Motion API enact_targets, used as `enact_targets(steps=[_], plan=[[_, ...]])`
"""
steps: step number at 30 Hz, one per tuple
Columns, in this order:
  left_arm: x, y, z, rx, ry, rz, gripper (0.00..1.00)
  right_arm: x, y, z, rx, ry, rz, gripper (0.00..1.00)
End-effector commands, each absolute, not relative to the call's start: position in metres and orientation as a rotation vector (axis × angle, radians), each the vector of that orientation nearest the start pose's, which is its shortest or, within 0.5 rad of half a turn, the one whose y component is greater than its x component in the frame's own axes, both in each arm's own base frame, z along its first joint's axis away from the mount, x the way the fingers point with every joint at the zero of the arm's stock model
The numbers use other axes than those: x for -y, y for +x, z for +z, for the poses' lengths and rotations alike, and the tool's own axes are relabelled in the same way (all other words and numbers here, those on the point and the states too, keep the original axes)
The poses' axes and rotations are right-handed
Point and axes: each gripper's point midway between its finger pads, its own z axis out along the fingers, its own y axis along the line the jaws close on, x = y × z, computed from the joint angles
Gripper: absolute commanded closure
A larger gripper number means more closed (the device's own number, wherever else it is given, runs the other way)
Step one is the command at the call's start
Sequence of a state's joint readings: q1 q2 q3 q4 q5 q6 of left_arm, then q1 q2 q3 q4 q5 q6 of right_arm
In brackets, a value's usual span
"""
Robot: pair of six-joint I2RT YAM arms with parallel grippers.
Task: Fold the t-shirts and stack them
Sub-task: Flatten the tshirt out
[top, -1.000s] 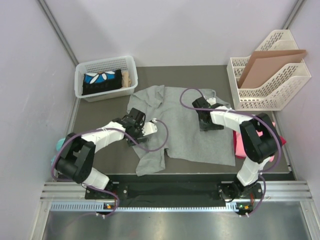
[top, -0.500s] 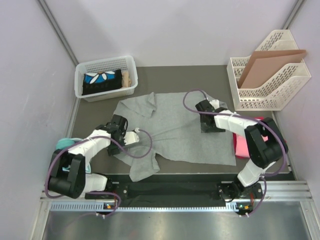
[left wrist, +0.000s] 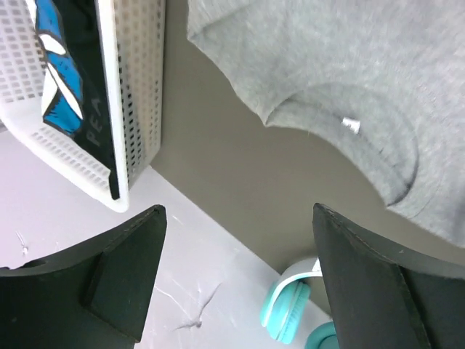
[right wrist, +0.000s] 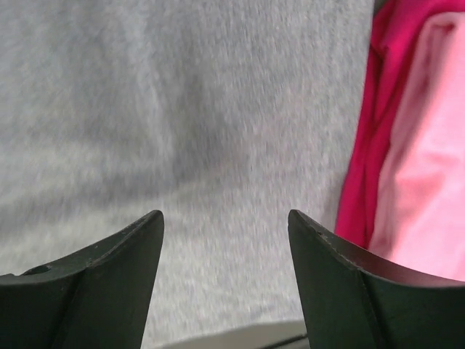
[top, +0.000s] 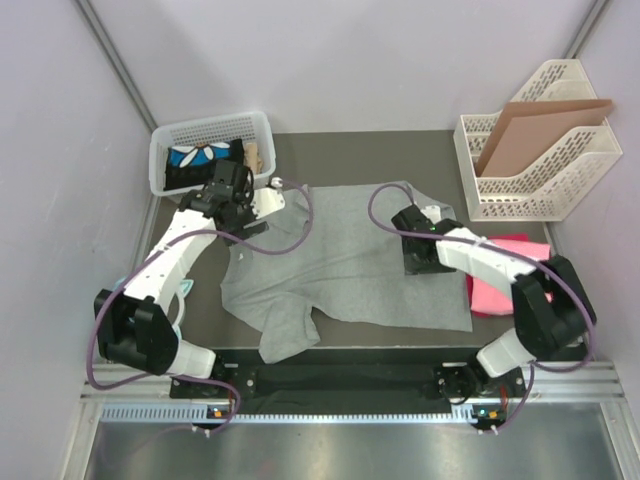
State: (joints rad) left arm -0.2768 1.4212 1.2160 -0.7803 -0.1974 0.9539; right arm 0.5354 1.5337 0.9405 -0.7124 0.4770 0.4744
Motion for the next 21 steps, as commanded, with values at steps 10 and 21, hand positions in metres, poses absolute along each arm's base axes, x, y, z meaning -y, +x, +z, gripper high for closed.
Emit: enact_targets(steps=[10,21], plan=[[0.078,0.271,0.102,-2.403,1.465,0.084,0.15,-0.115,0.199,0.051,-2.714,0.043,-0.196,0.32],[0.102,0.277,0.098,-2.361,1.426,-0.014,0.15,-0.103,0.229,0.034,-2.667,0.099,-0.356,0.32]])
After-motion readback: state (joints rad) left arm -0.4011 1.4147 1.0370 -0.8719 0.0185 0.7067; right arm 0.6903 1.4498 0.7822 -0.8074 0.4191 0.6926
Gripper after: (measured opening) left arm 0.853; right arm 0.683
